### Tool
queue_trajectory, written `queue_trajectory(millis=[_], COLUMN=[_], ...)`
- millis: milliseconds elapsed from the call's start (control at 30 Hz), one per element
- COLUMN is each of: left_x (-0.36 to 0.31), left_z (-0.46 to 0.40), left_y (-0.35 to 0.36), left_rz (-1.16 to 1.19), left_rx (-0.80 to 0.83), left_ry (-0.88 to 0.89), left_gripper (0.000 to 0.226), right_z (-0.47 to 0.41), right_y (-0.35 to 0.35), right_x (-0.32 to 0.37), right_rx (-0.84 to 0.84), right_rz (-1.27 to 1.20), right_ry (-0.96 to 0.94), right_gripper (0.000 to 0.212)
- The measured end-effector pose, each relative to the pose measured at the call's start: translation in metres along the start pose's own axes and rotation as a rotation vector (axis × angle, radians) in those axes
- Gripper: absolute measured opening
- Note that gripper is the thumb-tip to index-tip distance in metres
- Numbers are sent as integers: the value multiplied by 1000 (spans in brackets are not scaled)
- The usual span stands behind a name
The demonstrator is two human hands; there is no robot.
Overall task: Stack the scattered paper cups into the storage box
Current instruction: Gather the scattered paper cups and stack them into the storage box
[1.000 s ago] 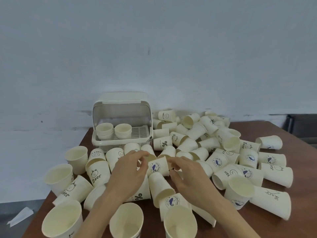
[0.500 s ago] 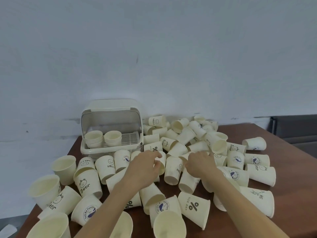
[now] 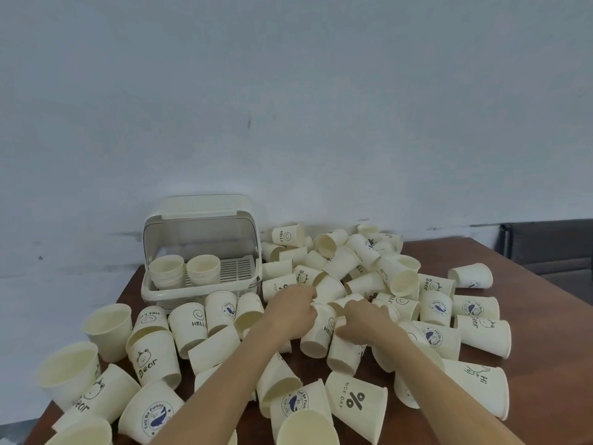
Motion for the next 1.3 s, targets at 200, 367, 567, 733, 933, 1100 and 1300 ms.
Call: queue_trajectory(millis=[200, 367, 567, 733, 933, 1100, 1300], left_x=[-4, -1, -4, -8, -11, -4, 26], left_z=[-34, -51, -54, -49, -37, -20, 10], left_y=[19, 33, 43, 40, 10, -42, -91], left_rz=[40, -70, -118, -54, 65, 29, -55], left_rx=[46, 108, 186, 192, 119, -63, -216], left_ry=[-71, -124, -109, -87, -43, -16, -53], left_gripper=[40, 36, 35, 30, 34, 30, 29], right_z=[1, 8, 16, 21, 29, 30, 30], right_y=[-9, -20, -32, -33, -44, -60, -75], right_x=[-6, -15, -19, -19, -13, 12, 51], right_rx=[-81, -179, -305, -336, -409, -494, -590], right_rz=[-106, -141, -101, -85, 68, 44, -65], right_ry=[-15, -32, -41, -34, -22, -68, -123], right_gripper=[29, 21, 17, 18, 10, 16, 22])
Point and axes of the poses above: each hand's wrist, its own z-axis away from the middle knuckle, its own y-axis out of the palm, x = y × z, the point moved 6 cm from there along -z, towards the middle knuckle
